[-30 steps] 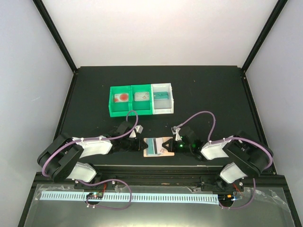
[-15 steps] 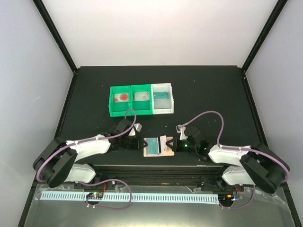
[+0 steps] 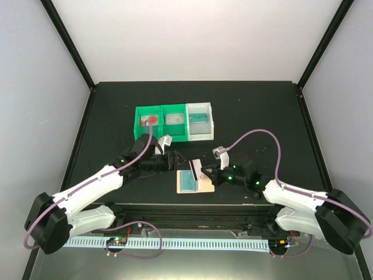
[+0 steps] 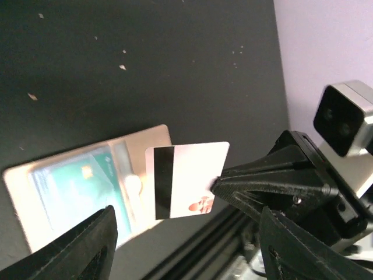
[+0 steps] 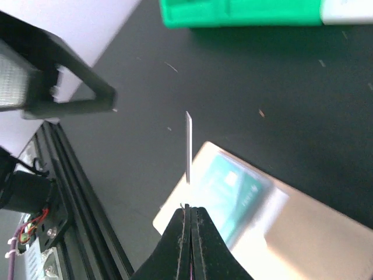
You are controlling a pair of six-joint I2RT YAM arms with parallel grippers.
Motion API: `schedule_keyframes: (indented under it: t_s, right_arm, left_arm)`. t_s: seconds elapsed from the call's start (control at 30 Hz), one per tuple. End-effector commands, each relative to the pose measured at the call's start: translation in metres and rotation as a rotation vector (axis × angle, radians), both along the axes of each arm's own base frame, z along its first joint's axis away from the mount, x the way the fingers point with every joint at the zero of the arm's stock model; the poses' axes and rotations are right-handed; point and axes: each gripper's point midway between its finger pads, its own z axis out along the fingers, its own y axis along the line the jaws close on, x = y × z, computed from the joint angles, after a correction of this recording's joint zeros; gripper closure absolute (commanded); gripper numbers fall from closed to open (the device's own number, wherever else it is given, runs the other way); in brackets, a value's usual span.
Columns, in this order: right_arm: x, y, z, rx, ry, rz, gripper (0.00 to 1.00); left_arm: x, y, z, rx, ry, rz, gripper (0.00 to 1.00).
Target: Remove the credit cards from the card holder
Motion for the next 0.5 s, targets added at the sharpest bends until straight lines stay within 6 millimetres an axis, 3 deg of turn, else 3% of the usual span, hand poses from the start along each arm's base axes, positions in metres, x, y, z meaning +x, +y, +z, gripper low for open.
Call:
schedule_keyframes:
  t_s: [0.0, 0.1, 0.17, 0.3, 0.47]
  right_arm:
    - [-0.003, 0.01, 0.044, 0.099, -0.282, 0.091, 0.99]
    - [-0.007, 0.009, 0.062, 0.119, -0.443, 0.099, 0.99]
    - [-0.014, 0.01, 0.072, 0.122, -0.552, 0.134, 0.99]
    - [-0.024, 0.011, 0.083, 0.109, -0.728, 0.188, 0.99]
    - [-0.036, 0.021, 0.089, 0.013, -0.943, 0.249, 0.99]
  left_arm:
    - [-0.017, -0.016, 0.028, -0.26, 0.197, 0.016, 0.31]
    - [-0.03, -0.018, 0.048, -0.432, 0.272, 0.021, 0.31]
    - [-0.03, -0.009, 0.046, -0.417, 0.318, 0.104, 0.32]
    - [-0.033, 0.01, 0.036, -0.385, 0.429, 0.258, 0.44]
    - [-0.041, 0.011, 0.035, -0.497, 0.5, 0.275, 0.38]
